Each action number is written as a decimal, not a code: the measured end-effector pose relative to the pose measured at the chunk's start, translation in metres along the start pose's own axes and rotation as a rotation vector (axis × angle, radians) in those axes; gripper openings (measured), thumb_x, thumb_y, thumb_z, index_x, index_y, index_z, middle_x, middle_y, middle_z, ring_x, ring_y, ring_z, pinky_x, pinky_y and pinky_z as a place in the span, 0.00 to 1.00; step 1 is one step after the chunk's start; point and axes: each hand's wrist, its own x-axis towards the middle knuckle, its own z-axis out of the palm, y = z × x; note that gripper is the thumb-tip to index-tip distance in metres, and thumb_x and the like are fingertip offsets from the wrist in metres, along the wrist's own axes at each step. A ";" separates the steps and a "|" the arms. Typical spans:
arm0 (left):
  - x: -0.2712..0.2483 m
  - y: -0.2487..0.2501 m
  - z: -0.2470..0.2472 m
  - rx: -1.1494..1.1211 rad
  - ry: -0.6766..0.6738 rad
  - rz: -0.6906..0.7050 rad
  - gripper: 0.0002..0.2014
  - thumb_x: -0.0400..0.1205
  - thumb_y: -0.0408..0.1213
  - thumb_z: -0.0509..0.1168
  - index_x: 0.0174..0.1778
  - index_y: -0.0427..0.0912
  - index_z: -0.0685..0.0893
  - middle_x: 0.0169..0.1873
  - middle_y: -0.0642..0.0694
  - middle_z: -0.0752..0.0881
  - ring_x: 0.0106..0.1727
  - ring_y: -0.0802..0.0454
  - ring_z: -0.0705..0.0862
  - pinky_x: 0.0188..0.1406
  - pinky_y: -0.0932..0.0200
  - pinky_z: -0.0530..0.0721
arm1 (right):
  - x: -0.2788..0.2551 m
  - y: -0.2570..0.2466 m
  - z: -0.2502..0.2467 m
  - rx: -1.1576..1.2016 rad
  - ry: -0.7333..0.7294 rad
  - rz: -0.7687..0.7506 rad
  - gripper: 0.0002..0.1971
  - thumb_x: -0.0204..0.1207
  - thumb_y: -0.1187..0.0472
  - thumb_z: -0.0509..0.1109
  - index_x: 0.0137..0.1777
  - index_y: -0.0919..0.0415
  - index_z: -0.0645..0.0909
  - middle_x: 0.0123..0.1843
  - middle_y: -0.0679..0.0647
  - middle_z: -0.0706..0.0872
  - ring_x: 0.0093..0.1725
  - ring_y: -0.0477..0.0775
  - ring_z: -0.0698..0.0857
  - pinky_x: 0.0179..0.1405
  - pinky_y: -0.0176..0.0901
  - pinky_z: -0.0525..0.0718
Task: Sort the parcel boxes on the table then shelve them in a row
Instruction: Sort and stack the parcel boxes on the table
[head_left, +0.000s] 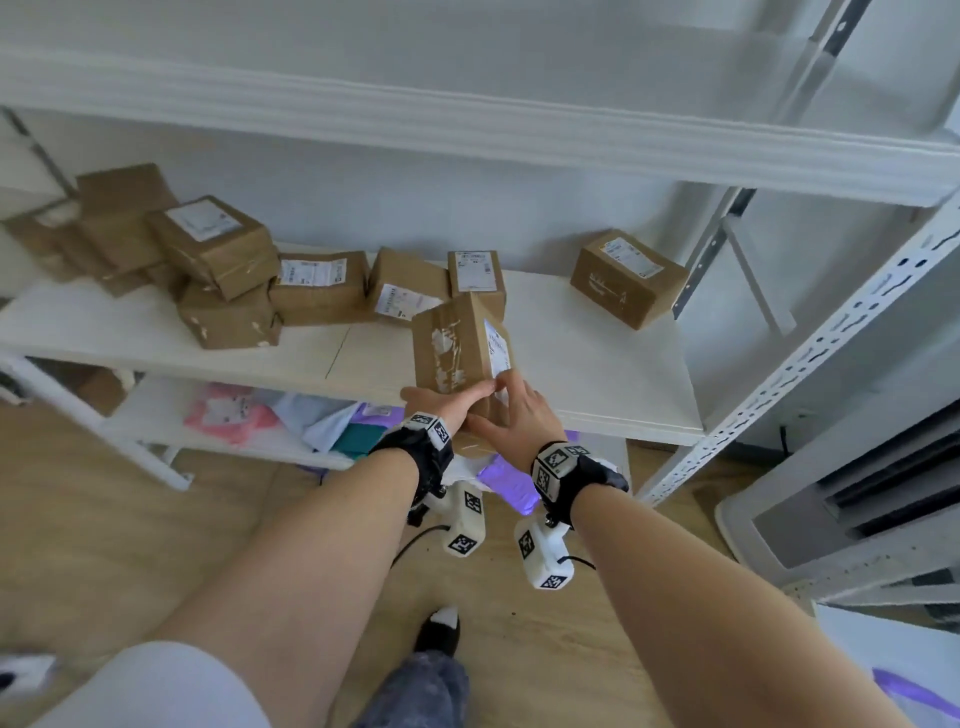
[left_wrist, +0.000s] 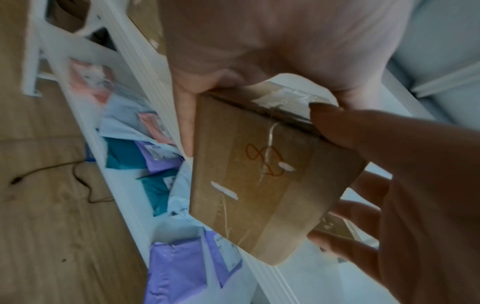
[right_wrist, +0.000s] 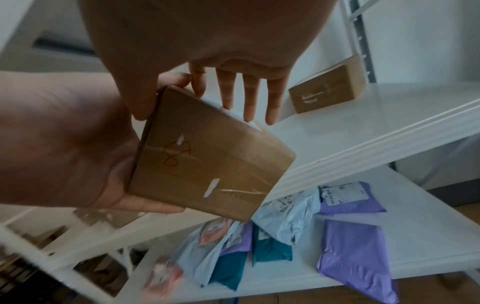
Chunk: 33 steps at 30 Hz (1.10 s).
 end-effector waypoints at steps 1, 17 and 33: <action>-0.009 -0.004 -0.015 0.003 0.023 0.001 0.54 0.43 0.73 0.81 0.61 0.45 0.82 0.50 0.48 0.91 0.43 0.55 0.90 0.34 0.64 0.84 | -0.004 -0.010 0.008 0.002 -0.023 -0.017 0.25 0.75 0.40 0.71 0.62 0.52 0.67 0.59 0.51 0.81 0.56 0.57 0.79 0.52 0.52 0.79; -0.023 -0.053 -0.294 -0.088 0.496 -0.031 0.55 0.56 0.70 0.79 0.73 0.41 0.70 0.58 0.48 0.84 0.52 0.44 0.85 0.49 0.53 0.83 | 0.028 -0.247 0.160 0.068 -0.365 -0.264 0.26 0.75 0.48 0.74 0.62 0.59 0.65 0.51 0.55 0.83 0.46 0.57 0.82 0.36 0.44 0.74; 0.066 -0.075 -0.560 0.010 0.715 -0.174 0.45 0.65 0.69 0.76 0.70 0.43 0.75 0.63 0.42 0.84 0.63 0.39 0.83 0.54 0.50 0.79 | 0.106 -0.463 0.355 0.040 -0.528 -0.421 0.31 0.78 0.45 0.68 0.77 0.54 0.64 0.58 0.55 0.85 0.52 0.59 0.85 0.47 0.49 0.83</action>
